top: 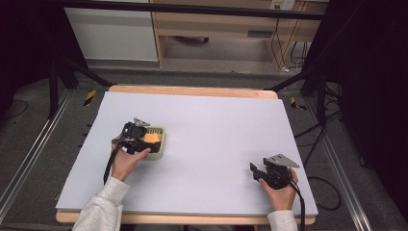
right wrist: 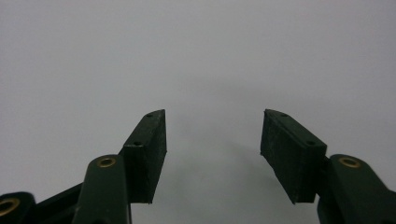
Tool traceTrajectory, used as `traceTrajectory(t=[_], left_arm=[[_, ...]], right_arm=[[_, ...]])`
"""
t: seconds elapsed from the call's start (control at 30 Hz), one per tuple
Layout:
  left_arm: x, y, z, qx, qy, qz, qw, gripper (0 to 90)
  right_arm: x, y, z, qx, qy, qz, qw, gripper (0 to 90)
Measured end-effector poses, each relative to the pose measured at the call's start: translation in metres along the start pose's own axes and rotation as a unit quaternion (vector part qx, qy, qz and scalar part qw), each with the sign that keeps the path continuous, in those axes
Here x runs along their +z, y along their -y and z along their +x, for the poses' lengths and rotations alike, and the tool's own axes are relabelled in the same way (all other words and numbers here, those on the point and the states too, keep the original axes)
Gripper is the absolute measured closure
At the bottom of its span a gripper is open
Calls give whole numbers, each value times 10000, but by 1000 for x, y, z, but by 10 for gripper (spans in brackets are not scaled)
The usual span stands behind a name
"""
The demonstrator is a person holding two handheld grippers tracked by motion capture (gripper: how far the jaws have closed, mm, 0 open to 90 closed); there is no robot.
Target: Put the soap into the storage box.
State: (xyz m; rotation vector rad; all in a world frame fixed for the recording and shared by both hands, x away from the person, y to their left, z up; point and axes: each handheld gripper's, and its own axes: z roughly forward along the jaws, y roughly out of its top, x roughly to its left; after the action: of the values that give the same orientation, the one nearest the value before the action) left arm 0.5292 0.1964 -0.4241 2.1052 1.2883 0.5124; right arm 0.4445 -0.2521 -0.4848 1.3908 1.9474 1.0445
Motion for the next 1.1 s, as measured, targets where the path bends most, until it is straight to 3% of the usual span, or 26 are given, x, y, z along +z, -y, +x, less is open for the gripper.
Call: traceTrajectory(t=[0.23, 0.53, 0.9, 1.1], left_arm=[[-14, 8, 2, -59, 67, -320, 9994, 203], [-26, 31, 5, -125, 212, -609, 9978, 205], [-39, 63, 15, -173, 129, -857, 9961, 207], [-40, 83, 25, -147, 42, -831, 9964, 209]], right_arm=[[-1, 0, -1, 5, 35, -30, 10000, 403], [-2, 0, -1, 74, 17, -42, 10000, 377], [-2, 1, -5, 64, 126, -79, 9999, 308], [-4, 2, -8, 158, 167, -91, 9997, 298]])
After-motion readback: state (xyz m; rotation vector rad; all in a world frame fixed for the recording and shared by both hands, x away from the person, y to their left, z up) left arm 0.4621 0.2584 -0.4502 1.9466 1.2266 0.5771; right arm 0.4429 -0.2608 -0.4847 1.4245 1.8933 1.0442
